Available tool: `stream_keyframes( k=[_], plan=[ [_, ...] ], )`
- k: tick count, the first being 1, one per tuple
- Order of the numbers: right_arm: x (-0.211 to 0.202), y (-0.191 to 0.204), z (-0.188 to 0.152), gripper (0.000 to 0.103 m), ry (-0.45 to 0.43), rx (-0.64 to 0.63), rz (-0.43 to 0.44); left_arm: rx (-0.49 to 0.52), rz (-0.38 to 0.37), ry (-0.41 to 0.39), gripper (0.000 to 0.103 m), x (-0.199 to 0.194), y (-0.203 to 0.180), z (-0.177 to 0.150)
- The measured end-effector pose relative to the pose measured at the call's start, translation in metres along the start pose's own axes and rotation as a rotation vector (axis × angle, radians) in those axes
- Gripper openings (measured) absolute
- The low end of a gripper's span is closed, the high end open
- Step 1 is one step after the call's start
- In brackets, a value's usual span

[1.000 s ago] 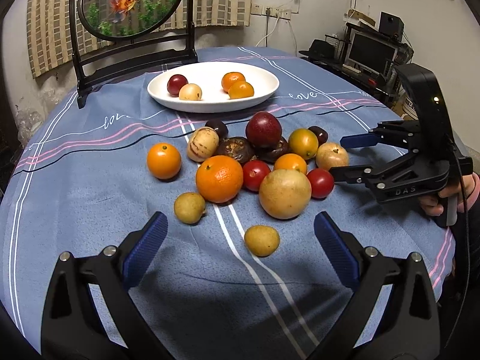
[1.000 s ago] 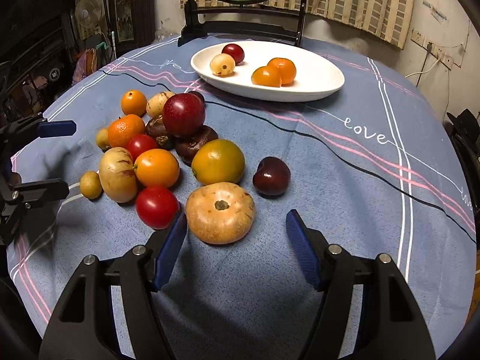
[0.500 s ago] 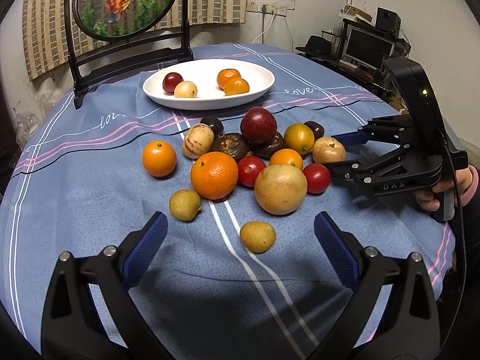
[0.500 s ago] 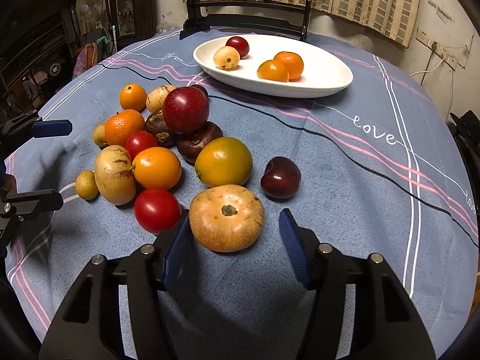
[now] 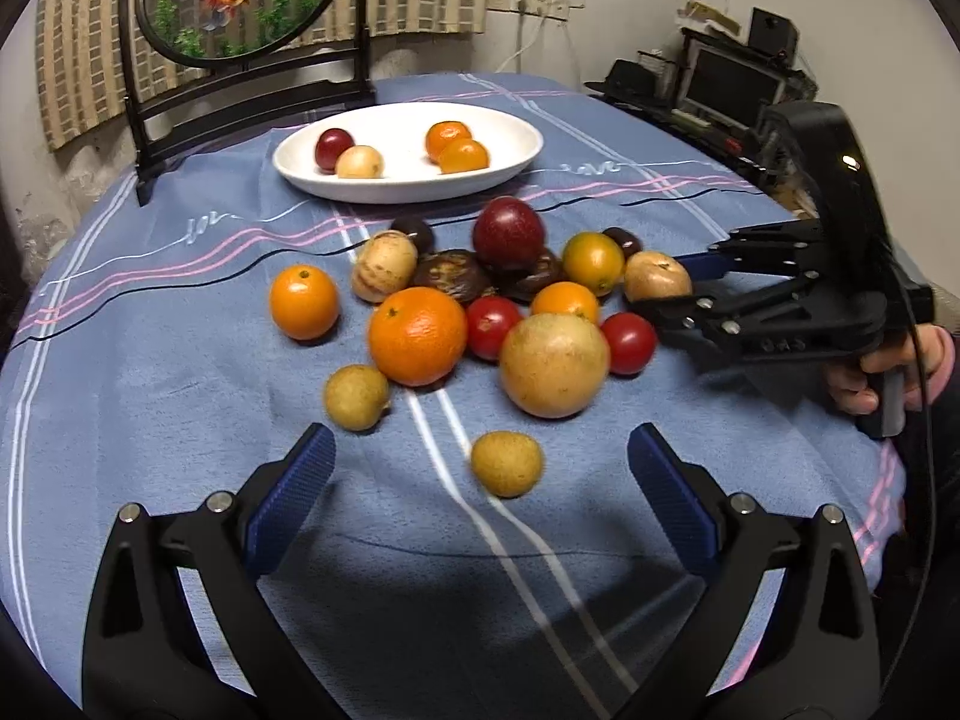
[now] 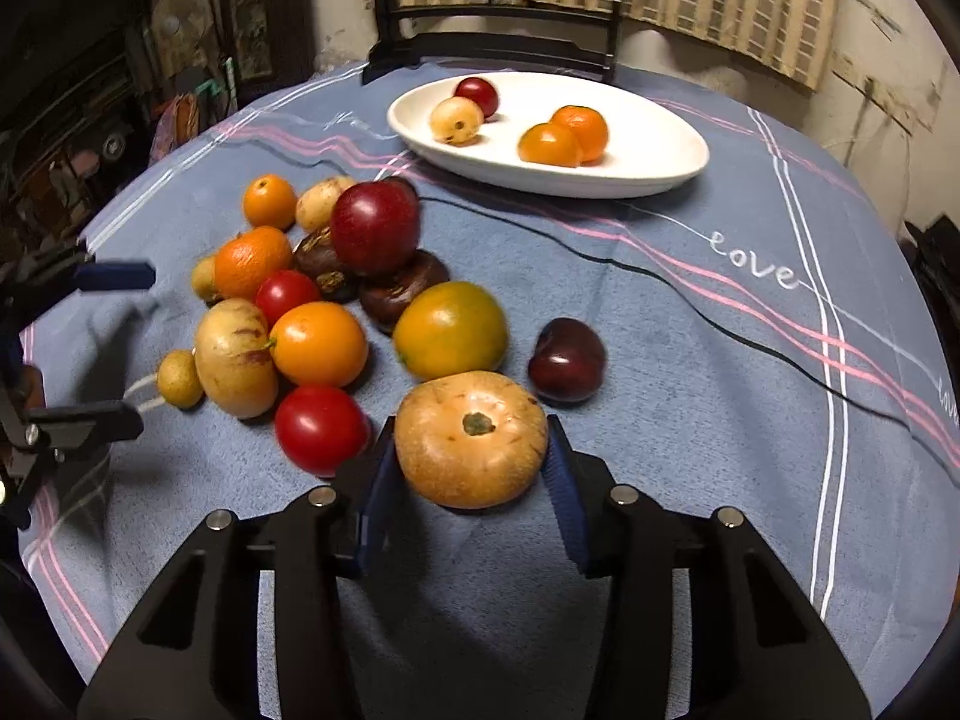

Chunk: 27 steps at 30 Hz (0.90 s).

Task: Organize fruits
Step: 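Grasp the small yellow pear with the left tool while the right tool grasps the tan round fruit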

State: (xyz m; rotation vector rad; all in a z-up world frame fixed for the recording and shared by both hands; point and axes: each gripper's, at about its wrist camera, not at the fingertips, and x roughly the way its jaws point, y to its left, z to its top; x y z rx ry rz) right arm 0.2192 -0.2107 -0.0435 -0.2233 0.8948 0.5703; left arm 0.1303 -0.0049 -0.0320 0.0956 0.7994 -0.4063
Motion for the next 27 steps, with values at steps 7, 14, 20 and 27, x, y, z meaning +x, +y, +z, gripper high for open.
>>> stream_keyframes(
  k=[7,14,20,27],
  plan=[
    [-0.001,-0.002,-0.001,0.046,0.003,0.018,-0.02,0.018,-0.076,0.034,0.071,0.006,-0.005,-0.002],
    [-0.002,-0.002,-0.003,0.047,0.007,0.017,-0.027,-0.008,-0.089,0.084,0.048,0.017,0.0,-0.003],
    [-0.001,-0.002,-0.003,0.047,0.008,0.016,-0.03,-0.017,-0.081,0.118,0.039,0.026,0.002,-0.002],
    [-0.001,-0.002,-0.002,0.047,0.008,0.016,-0.03,-0.024,-0.08,0.12,0.035,0.026,0.003,-0.002]
  ],
)
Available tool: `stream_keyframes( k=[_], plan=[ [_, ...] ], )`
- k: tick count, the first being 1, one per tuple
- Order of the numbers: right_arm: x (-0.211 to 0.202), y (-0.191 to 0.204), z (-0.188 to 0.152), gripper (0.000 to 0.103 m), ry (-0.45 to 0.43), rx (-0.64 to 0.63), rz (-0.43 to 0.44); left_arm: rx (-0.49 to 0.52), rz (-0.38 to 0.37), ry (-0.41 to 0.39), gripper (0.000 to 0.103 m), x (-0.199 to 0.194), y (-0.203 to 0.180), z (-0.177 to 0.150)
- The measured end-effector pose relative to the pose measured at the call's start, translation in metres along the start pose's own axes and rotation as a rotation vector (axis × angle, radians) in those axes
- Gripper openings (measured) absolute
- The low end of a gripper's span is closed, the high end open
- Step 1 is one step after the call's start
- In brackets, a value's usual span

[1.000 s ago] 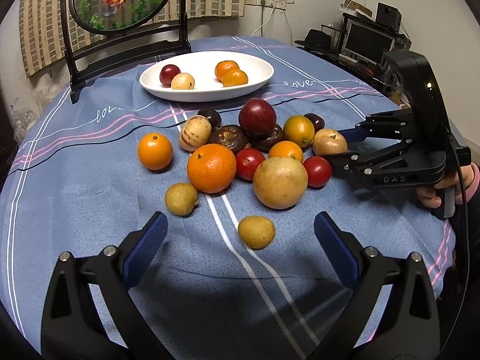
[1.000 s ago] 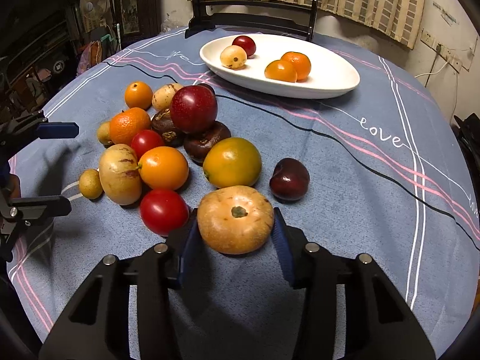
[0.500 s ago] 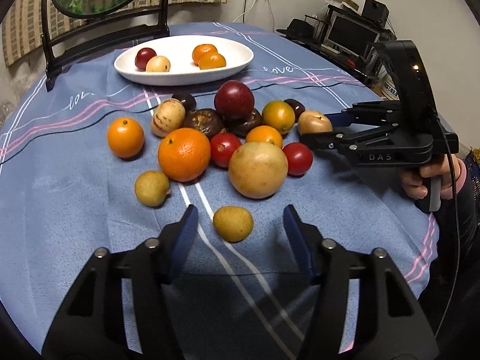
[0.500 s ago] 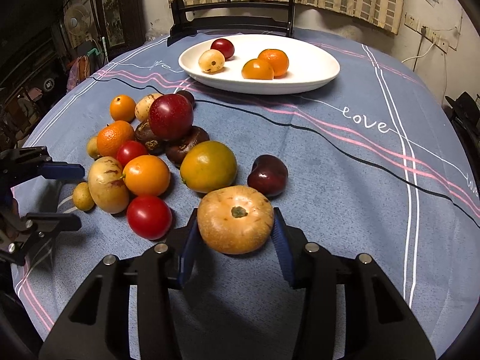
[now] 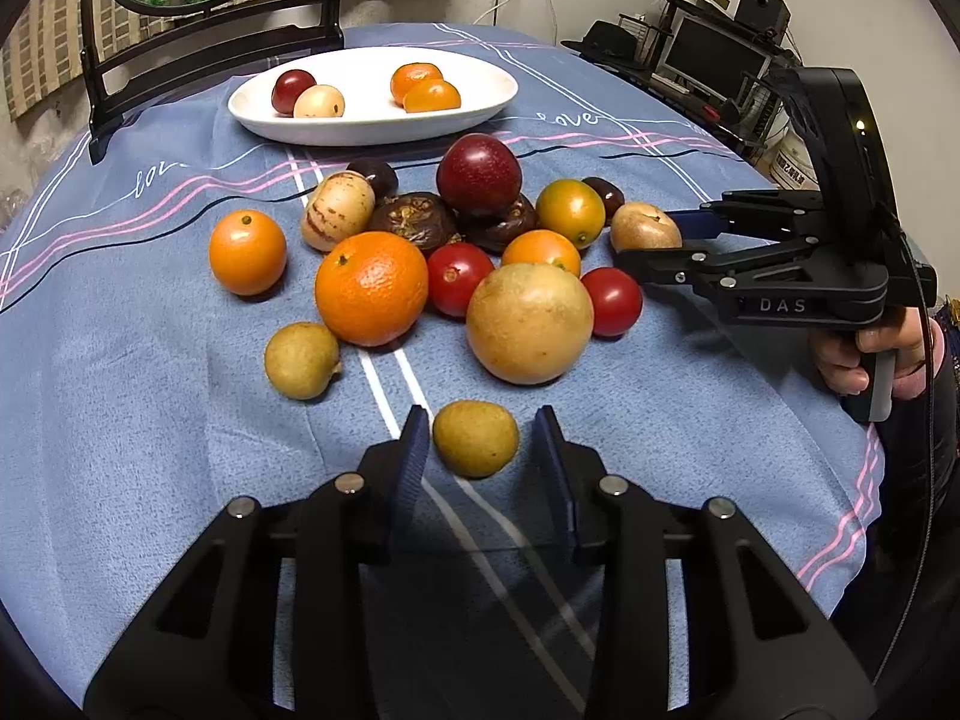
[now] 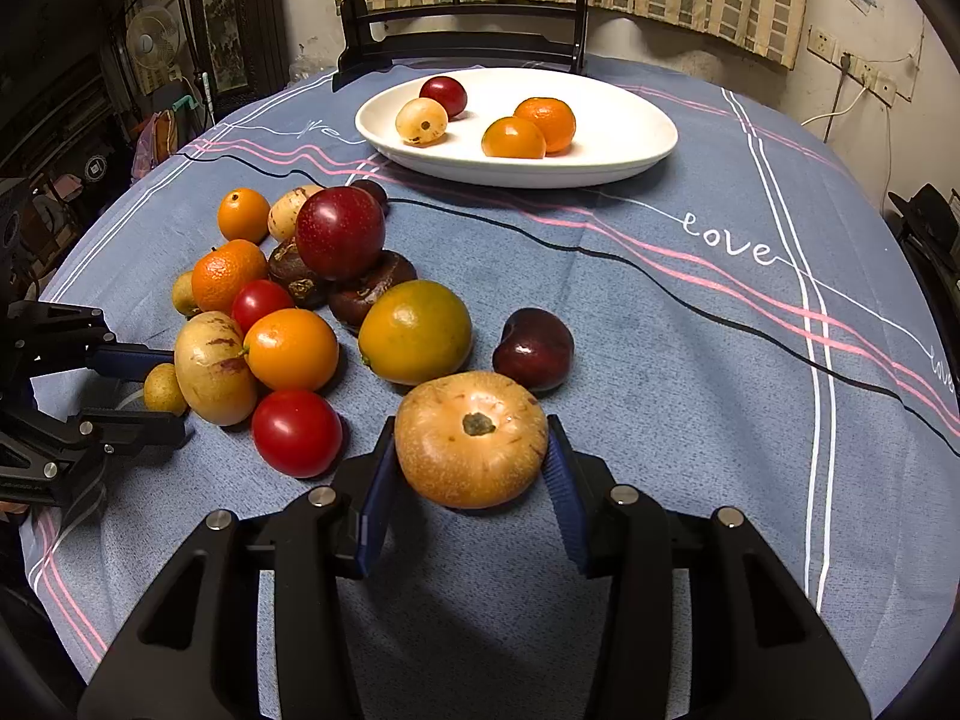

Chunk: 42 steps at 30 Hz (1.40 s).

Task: Organize fruits
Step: 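Grasp the small yellow pear with the left tool while the right tool grasps the tan round fruit, then carry both fruits to the white plate and release them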

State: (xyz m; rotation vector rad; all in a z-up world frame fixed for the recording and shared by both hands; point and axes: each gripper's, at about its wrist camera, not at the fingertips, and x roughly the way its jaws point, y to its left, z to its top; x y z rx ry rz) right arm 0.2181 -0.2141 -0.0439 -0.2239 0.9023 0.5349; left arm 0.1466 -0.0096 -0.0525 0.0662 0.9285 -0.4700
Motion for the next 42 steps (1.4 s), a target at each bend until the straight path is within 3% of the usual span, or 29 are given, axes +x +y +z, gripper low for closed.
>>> stream_keyframes(
  k=[3,13,18,21,26,31,35,42],
  plan=[
    [0.0,0.0,0.0,0.047,0.001,0.002,0.001,-0.003,-0.004,-0.001,0.028,0.0,0.001,0.0],
    [-0.001,-0.003,0.0,0.046,-0.008,0.015,0.012,-0.015,-0.017,-0.024,0.028,-0.004,0.002,0.0],
    [-0.013,-0.01,0.006,0.047,-0.057,0.074,0.124,0.028,0.04,-0.086,0.028,-0.019,-0.003,0.009],
    [-0.025,-0.011,0.021,0.047,-0.104,0.081,0.143,0.03,0.026,-0.124,0.028,-0.036,0.002,0.034],
    [-0.042,-0.012,0.06,0.047,-0.226,0.047,0.08,0.0,0.052,-0.192,0.028,-0.047,0.015,0.083],
    [-0.029,-0.02,0.103,0.047,-0.312,0.055,-0.027,-0.071,0.084,-0.213,0.028,-0.028,0.031,0.139],
    [-0.009,-0.043,0.128,0.047,-0.334,0.125,-0.048,-0.114,0.115,-0.232,0.028,-0.002,0.045,0.182],
    [0.036,-0.086,0.154,0.047,-0.29,0.277,-0.014,-0.207,0.159,-0.16,0.028,0.061,0.07,0.233]
  ],
)
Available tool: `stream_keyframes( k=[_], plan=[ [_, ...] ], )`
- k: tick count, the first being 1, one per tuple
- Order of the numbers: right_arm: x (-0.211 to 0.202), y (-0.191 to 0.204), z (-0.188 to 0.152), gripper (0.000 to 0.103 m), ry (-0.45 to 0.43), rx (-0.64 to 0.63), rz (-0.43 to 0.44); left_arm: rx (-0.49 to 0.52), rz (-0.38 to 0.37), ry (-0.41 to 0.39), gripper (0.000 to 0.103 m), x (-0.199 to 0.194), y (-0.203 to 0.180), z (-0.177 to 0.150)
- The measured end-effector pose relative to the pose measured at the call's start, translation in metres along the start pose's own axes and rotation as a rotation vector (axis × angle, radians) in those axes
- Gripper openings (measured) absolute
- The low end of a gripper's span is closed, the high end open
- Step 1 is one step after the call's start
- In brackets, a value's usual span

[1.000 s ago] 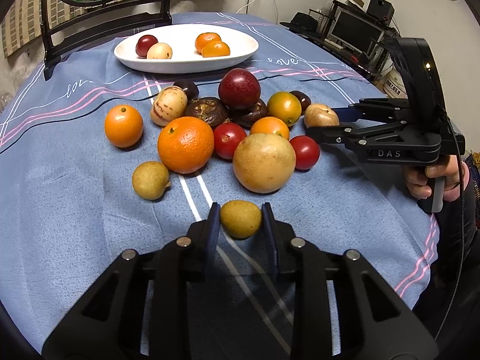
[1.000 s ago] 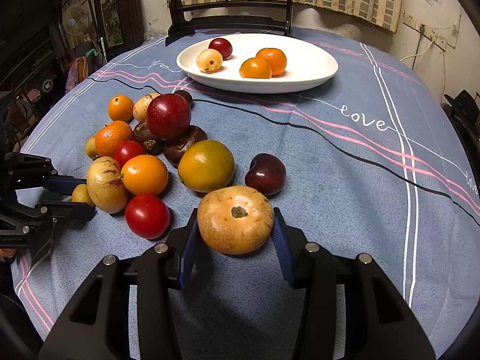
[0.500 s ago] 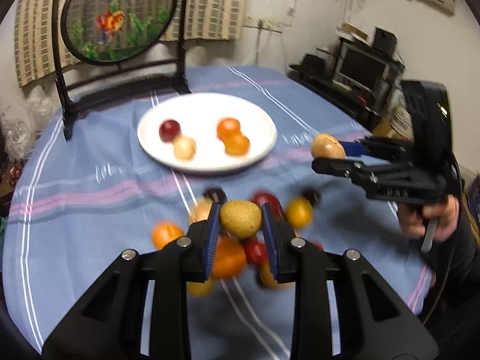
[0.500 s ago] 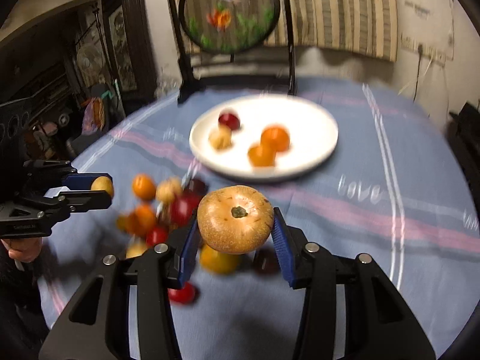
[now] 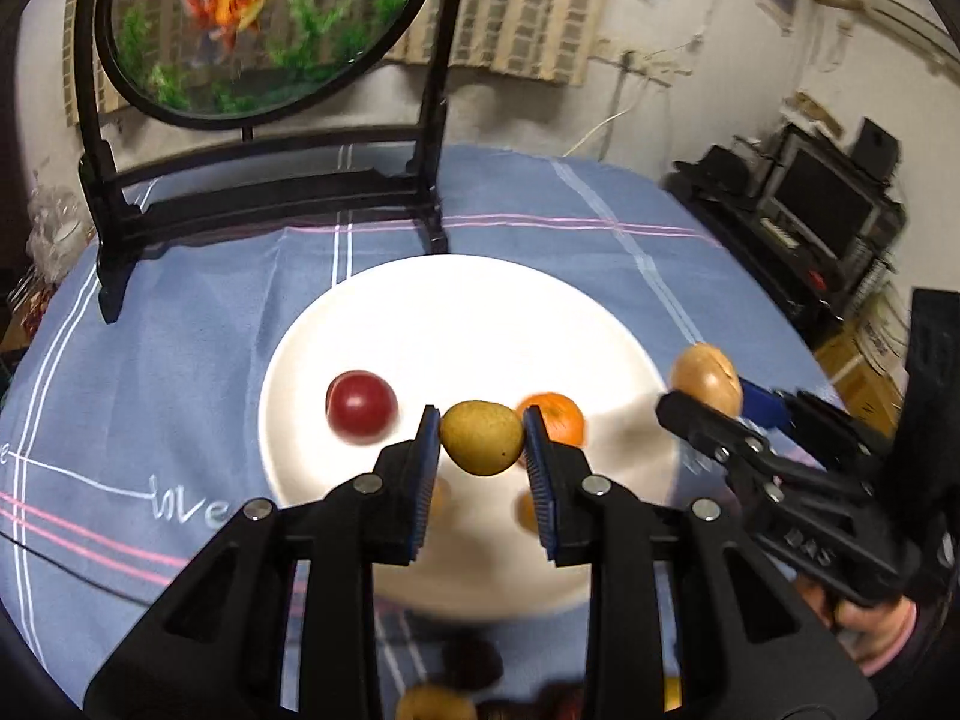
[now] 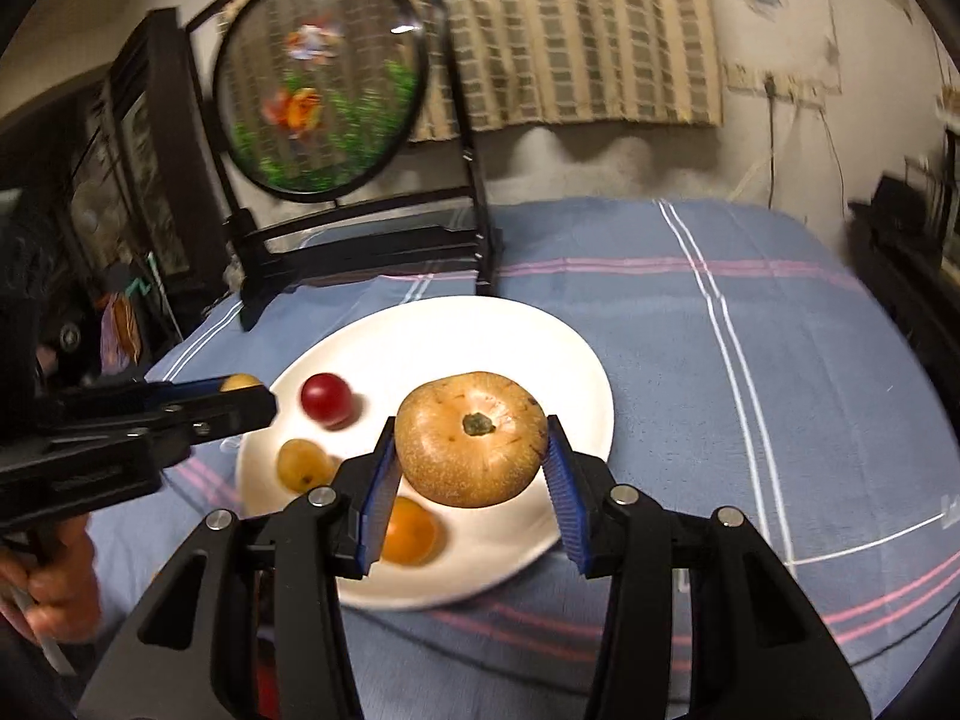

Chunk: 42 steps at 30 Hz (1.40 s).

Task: Organize fruits
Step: 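Carry both fruits to the white plate and release them, then withdraw both tools from the plate back toward the fruit pile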

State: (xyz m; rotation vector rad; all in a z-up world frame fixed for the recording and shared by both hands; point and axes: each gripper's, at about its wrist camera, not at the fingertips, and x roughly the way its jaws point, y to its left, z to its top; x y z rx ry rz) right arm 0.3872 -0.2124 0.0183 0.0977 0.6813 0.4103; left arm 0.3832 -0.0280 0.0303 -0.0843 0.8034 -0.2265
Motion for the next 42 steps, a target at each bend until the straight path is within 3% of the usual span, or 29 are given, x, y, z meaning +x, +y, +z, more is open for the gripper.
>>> stream_keyframes(
  k=[6,15,16,19,29,34,40,42],
  plan=[
    [0.025,-0.012,-0.001,0.046,0.043,0.006,-0.017,0.048,0.082,0.061,0.028,0.043,-0.009,0.001],
    [0.044,-0.015,-0.008,0.046,0.101,-0.013,-0.02,0.061,0.141,0.132,0.029,0.075,-0.004,-0.008],
    [0.046,-0.015,-0.009,0.047,0.111,-0.015,-0.02,0.059,0.146,0.132,0.03,0.076,-0.004,-0.008],
    [0.047,-0.014,-0.01,0.05,0.113,-0.016,-0.01,0.048,0.142,0.127,0.054,0.072,-0.003,-0.009],
    [0.0,-0.008,-0.008,0.054,0.041,-0.007,0.018,0.032,0.128,-0.025,0.089,-0.019,0.0,-0.033],
    [-0.016,-0.004,-0.03,0.054,0.069,-0.015,0.011,0.027,0.101,-0.057,0.099,-0.063,0.008,-0.07],
    [-0.052,0.014,-0.071,0.056,0.093,-0.086,0.018,-0.001,0.154,-0.127,0.101,-0.103,0.022,-0.131],
    [-0.066,0.023,-0.09,0.056,0.094,-0.13,0.019,-0.027,0.181,-0.119,0.101,-0.105,0.031,-0.15]
  ],
)
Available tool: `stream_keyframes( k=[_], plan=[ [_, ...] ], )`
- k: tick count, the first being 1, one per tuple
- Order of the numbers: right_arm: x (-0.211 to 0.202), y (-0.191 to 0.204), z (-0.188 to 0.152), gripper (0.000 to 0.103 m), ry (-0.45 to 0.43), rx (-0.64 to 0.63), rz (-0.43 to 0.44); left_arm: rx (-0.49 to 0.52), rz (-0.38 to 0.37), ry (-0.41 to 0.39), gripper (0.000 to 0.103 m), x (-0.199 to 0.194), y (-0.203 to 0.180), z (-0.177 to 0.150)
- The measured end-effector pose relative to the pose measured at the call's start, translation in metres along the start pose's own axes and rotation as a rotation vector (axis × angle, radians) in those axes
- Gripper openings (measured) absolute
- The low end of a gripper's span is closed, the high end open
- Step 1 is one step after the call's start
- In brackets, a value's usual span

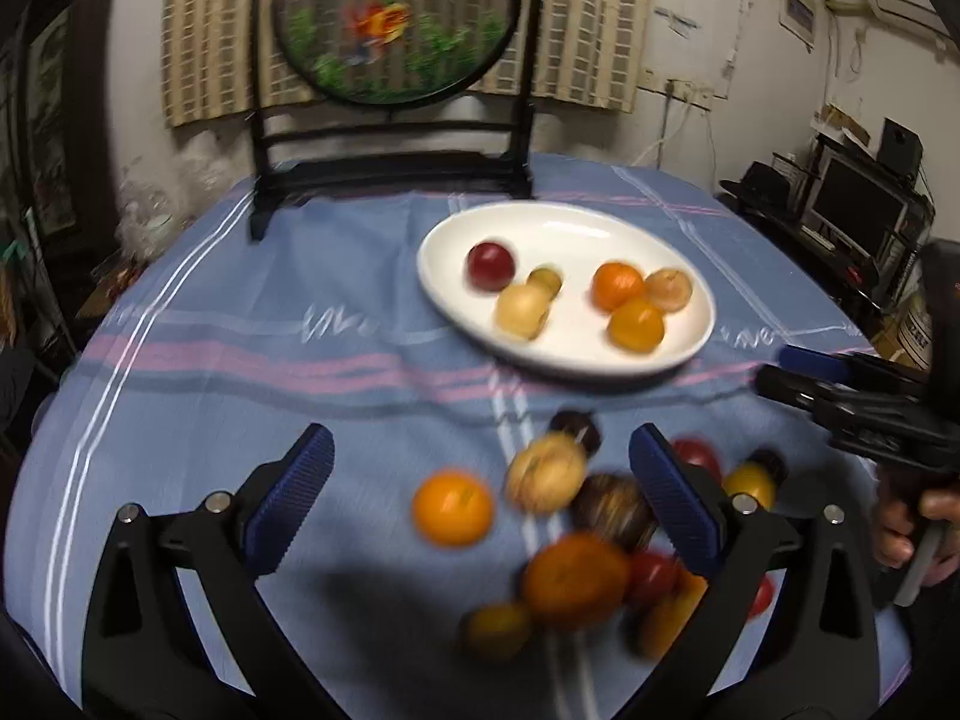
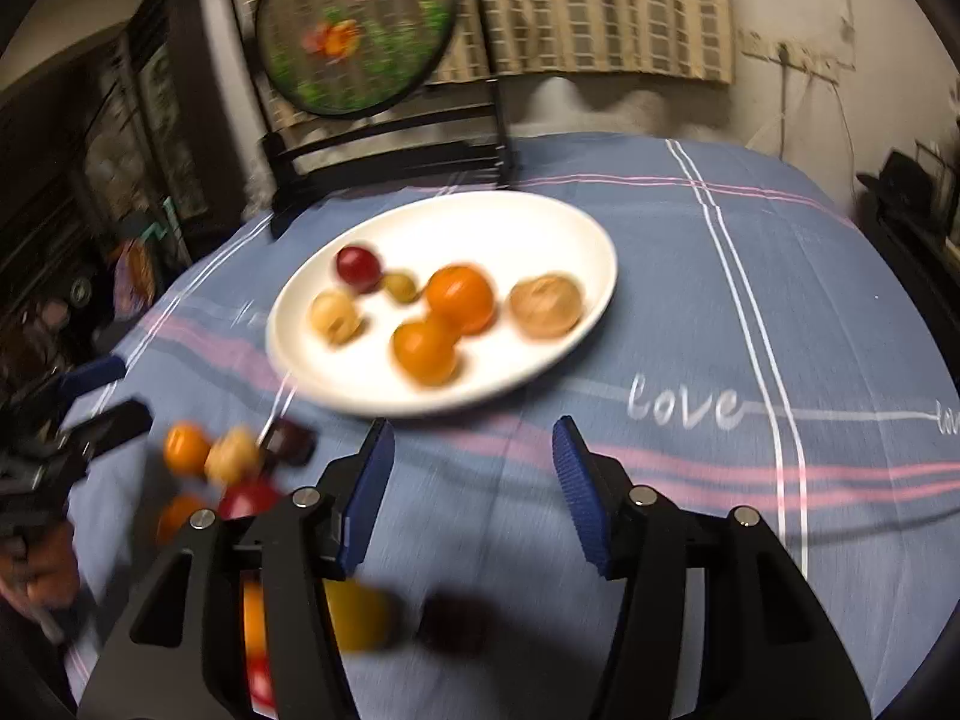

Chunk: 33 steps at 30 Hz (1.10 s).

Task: Organize fruits
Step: 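Withdraw both tools from the plate back toward the fruit pile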

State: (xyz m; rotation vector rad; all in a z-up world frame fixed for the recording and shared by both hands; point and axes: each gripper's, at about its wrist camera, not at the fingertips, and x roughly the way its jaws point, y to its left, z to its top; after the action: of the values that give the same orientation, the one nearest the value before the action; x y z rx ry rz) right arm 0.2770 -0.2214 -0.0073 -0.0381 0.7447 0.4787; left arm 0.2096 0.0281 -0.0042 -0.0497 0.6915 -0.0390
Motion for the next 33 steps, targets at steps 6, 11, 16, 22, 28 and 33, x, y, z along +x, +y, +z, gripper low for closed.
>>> stream_keyframes(
  k=[6,11,16,22,28,33],
  plan=[
    [-0.021,0.017,-0.031,0.068,0.034,-0.013,0.085,-0.009,0.079,0.051,0.1,-0.005,0.018,-0.025],
    [-0.034,0.015,-0.035,0.068,0.031,0.02,0.155,-0.058,0.074,0.059,0.1,-0.011,0.031,-0.031],
    [-0.036,0.02,-0.044,0.068,0.063,0.018,0.171,-0.069,0.091,0.093,0.1,-0.008,0.034,-0.038],
    [-0.039,0.038,-0.054,0.069,0.099,-0.062,0.193,-0.07,0.1,0.106,0.1,-0.008,0.036,-0.042],
    [-0.033,0.06,-0.065,0.069,0.144,-0.18,0.173,-0.112,0.064,0.138,0.1,-0.004,0.042,-0.042],
    [-0.028,0.067,-0.071,0.063,0.161,-0.232,0.134,-0.113,0.059,0.138,0.1,-0.005,0.041,-0.043]
  ],
)
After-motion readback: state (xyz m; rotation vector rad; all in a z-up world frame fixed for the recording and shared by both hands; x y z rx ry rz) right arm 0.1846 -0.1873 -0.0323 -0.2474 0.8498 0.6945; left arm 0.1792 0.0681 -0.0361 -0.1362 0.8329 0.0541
